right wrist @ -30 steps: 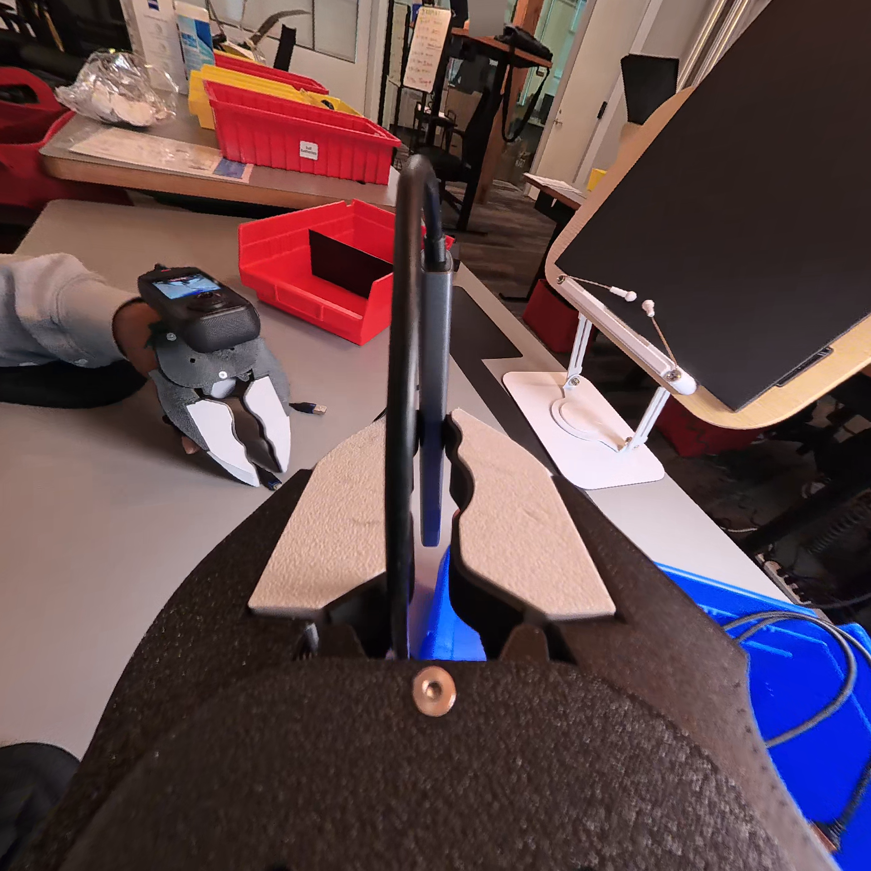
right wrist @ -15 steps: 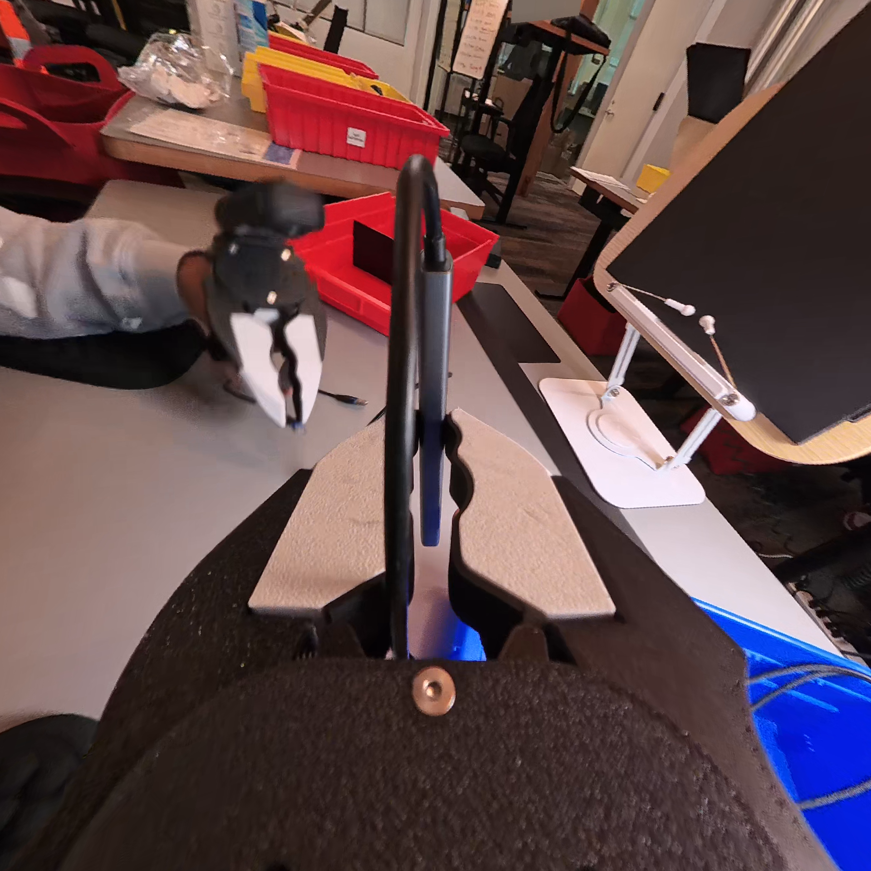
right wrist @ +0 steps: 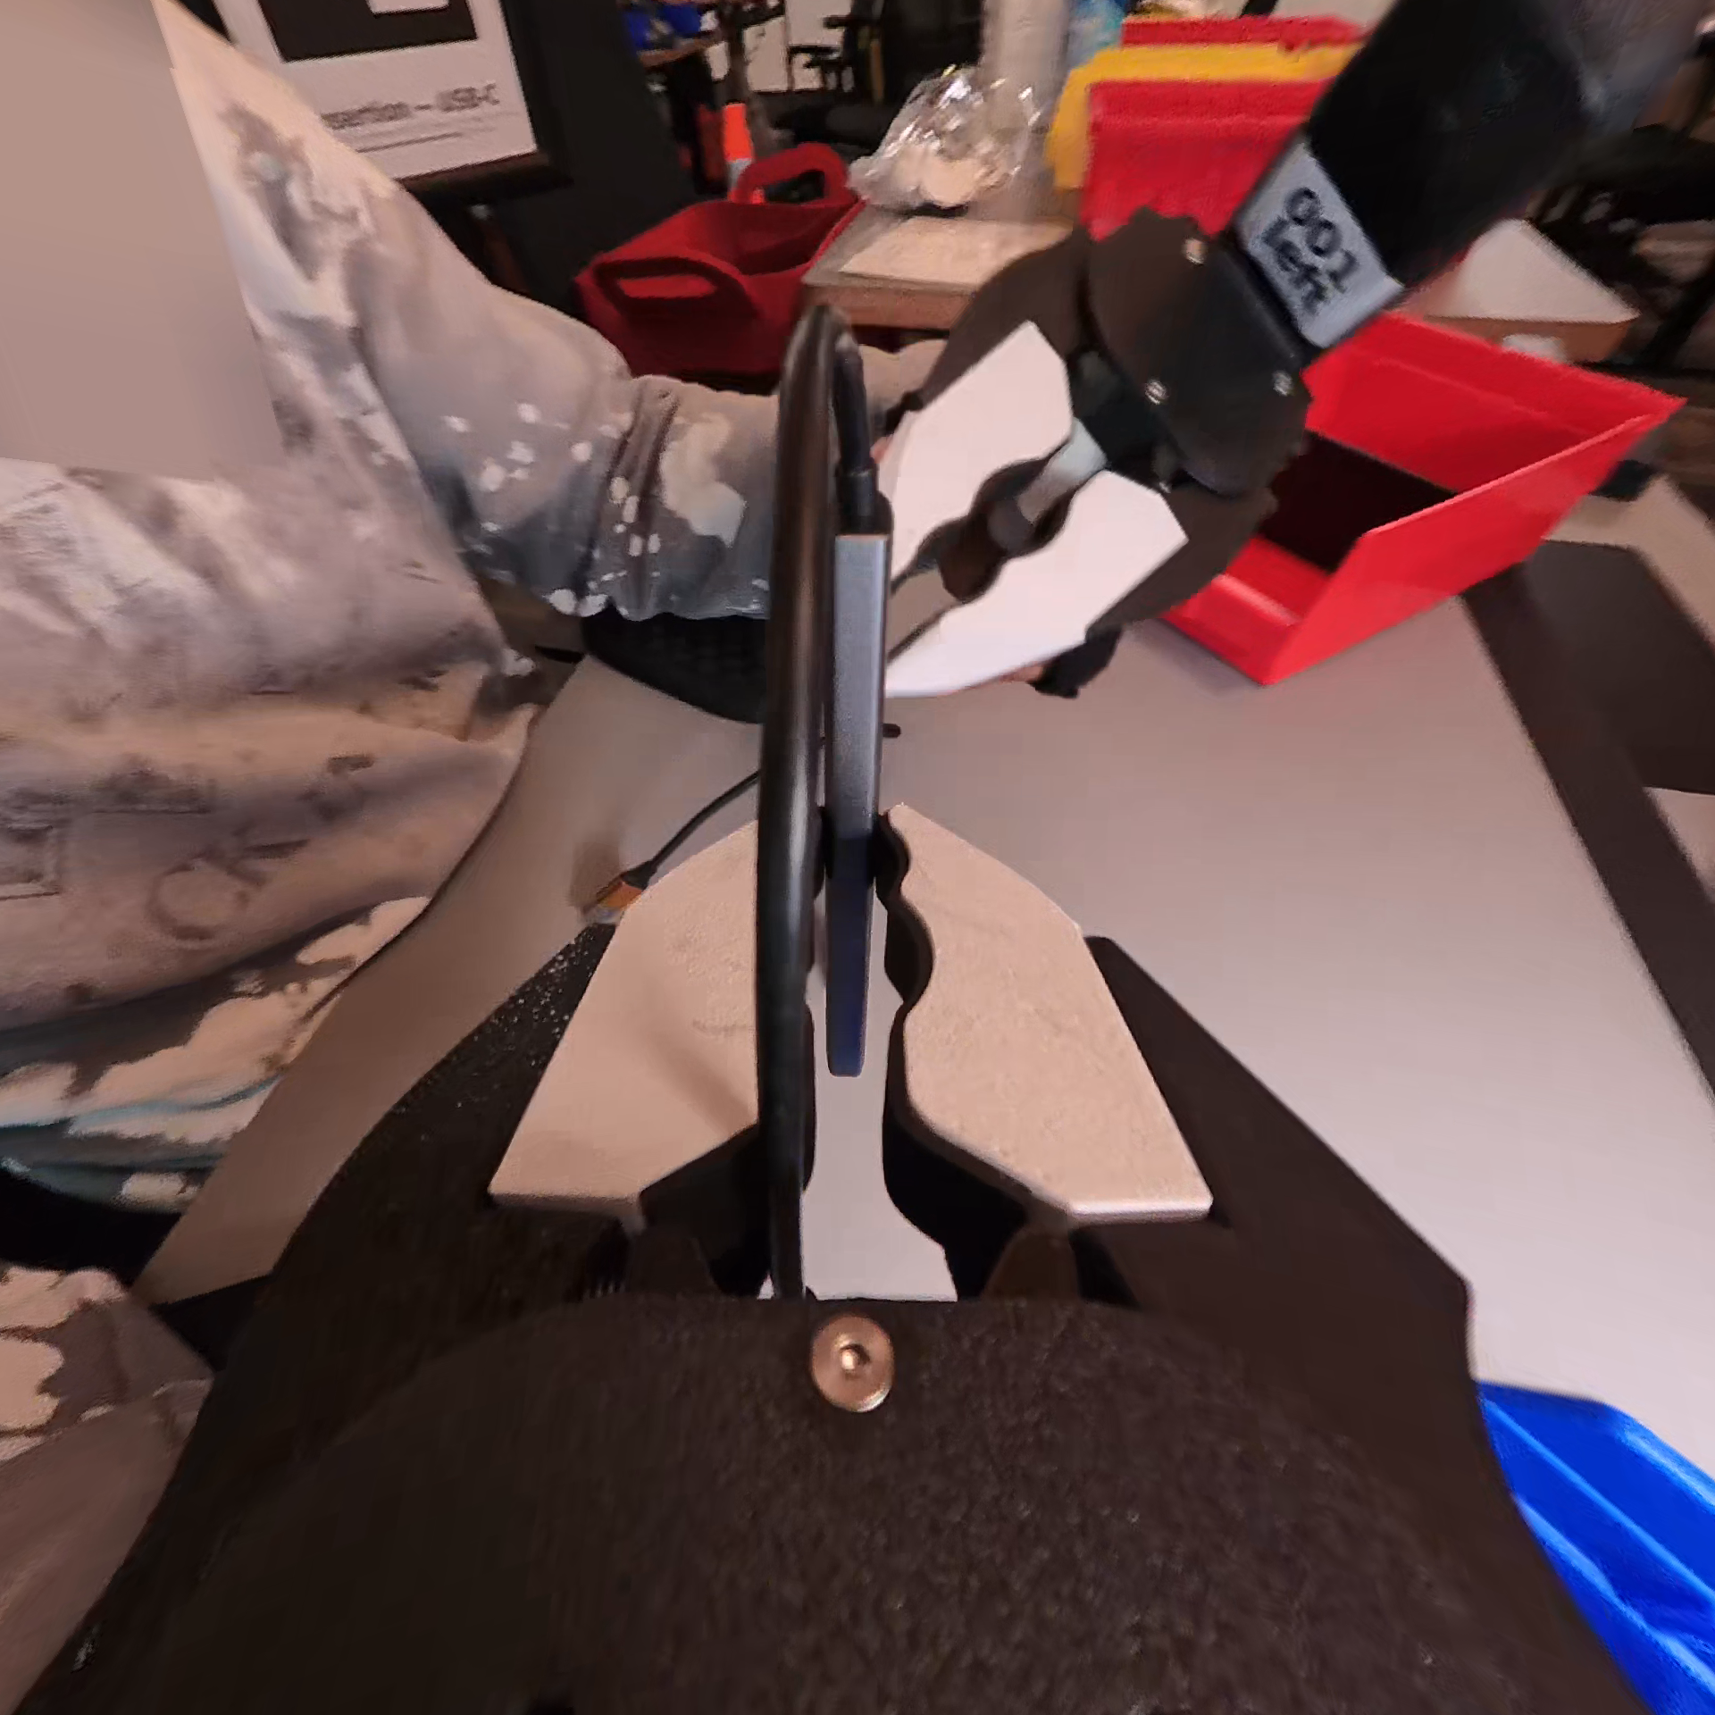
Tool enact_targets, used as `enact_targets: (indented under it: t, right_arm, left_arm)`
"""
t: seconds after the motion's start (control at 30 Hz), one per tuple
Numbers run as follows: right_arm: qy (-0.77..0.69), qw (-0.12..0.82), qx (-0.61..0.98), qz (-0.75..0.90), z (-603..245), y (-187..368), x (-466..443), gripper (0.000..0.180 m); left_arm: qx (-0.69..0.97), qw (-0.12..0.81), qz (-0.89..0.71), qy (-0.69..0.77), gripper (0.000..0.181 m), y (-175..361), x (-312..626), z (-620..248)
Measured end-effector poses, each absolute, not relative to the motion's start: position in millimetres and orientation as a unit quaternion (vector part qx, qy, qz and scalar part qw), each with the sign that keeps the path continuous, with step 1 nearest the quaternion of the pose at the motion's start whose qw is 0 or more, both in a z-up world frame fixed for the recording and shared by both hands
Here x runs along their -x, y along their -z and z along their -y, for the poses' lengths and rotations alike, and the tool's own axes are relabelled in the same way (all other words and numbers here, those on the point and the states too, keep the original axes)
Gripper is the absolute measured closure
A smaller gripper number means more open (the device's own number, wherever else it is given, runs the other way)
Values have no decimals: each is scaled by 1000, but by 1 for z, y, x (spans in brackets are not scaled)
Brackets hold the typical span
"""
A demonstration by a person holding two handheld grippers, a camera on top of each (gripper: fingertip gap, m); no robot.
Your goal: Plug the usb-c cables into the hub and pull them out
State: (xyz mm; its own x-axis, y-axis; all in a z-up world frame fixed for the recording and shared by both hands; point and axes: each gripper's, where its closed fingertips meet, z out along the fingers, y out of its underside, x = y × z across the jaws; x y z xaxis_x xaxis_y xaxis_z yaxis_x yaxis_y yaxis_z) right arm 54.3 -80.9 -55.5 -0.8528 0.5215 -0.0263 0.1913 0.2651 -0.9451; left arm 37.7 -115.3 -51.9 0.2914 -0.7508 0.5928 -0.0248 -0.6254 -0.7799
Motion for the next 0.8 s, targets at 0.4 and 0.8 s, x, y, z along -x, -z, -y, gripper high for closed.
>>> enact_targets:
  t: [0.4, 0.8]
  right_arm:
    - [-531, 112, 216, 812, 105, 85, -40, 170]
    - [-497, 152, 221, 825, 99, 81, -40, 170]
  left_arm:
    - [684, 283, -236, 629, 170, 73, -41, 118]
    - [691, 281, -210, 632, 170, 77, -39, 115]
